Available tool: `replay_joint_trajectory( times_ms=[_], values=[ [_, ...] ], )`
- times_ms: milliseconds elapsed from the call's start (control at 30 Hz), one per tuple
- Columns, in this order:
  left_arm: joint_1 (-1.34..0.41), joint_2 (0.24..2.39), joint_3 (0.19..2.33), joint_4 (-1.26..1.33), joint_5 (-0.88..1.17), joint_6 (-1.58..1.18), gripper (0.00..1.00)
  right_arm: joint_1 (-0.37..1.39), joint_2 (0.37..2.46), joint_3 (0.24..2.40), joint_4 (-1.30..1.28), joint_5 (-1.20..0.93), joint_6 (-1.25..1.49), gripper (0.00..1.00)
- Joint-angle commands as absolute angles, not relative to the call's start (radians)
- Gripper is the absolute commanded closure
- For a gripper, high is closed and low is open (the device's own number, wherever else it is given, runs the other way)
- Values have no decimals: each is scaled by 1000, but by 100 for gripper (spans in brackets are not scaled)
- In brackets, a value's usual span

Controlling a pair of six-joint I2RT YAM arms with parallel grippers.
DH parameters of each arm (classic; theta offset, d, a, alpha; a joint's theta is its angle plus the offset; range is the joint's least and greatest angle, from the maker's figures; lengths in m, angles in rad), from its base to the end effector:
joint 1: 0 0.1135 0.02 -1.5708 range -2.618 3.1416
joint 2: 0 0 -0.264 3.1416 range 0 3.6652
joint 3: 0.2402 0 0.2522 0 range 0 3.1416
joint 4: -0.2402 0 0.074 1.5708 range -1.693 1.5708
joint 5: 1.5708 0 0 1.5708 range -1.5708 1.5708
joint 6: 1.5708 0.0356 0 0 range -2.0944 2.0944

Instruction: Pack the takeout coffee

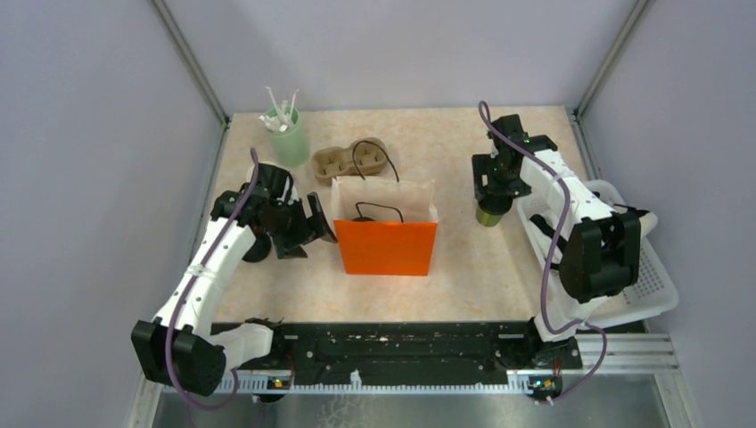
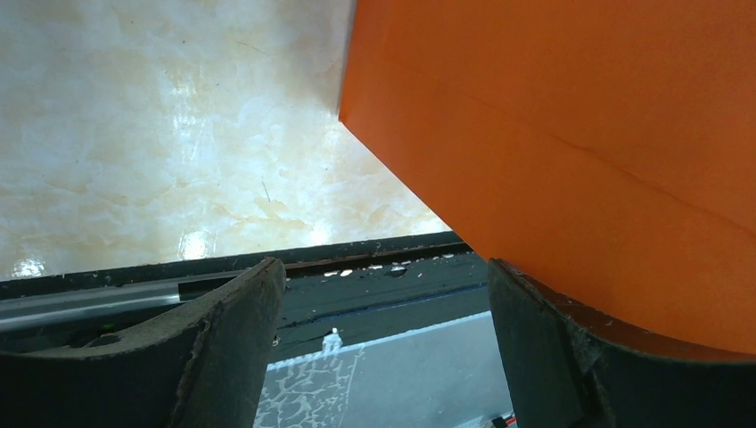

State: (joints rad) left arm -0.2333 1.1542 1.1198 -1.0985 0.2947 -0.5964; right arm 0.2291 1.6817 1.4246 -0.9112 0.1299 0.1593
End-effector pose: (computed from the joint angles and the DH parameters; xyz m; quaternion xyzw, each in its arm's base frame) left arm 0.1979 -0.0577 0.3086 -0.1430 0.9554 -0.2178 0.1389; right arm 0.3363 0.0737 0.2711 -0.0211 0.9776 -0.0239 0.2080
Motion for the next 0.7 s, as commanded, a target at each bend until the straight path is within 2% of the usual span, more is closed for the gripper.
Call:
replay_joint_trajectory(
  times_ms=[0, 333, 500, 667],
  values=[
    [-233, 1130, 1113, -1069, 301, -607, 10, 223, 1779, 1303, -871, 198, 168, 20],
    [-233, 1102, 1088, -1072, 299, -621, 10, 222, 1786, 1303, -868, 156, 172, 23],
    [-233, 1100, 1094, -1068, 309, -624, 10, 222, 1751, 1369, -897, 106, 181, 15],
    [-233, 1107, 1103, -1062, 325, -629, 10, 207, 1743, 1405, -912, 70, 188, 12]
  ],
)
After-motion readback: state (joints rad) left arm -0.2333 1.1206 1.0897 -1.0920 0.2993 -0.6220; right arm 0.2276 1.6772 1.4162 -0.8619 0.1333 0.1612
